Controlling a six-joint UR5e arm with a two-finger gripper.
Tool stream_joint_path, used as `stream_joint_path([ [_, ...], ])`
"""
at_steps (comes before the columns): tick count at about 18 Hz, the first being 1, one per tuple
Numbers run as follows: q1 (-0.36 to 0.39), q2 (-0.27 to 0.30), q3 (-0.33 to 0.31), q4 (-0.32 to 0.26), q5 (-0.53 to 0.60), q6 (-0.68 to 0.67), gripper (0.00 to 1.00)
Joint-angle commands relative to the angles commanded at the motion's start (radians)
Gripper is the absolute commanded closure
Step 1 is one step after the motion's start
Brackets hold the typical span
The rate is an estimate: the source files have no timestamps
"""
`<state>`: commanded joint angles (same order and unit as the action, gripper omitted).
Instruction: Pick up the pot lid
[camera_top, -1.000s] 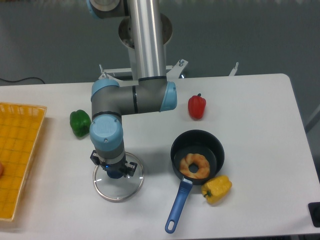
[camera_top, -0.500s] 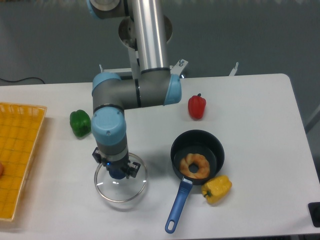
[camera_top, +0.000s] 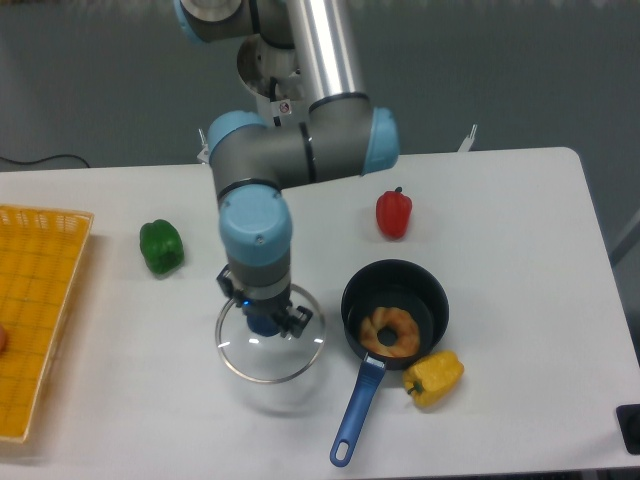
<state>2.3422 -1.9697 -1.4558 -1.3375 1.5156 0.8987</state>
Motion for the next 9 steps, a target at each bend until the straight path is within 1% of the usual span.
stream_joint_path([
  [5,0.061,0.028,0.003,-0.005,-0.002,0.100,0.49],
  [9,0.069,0.028,0.009,-0.002,0.000,0.132,0.49],
])
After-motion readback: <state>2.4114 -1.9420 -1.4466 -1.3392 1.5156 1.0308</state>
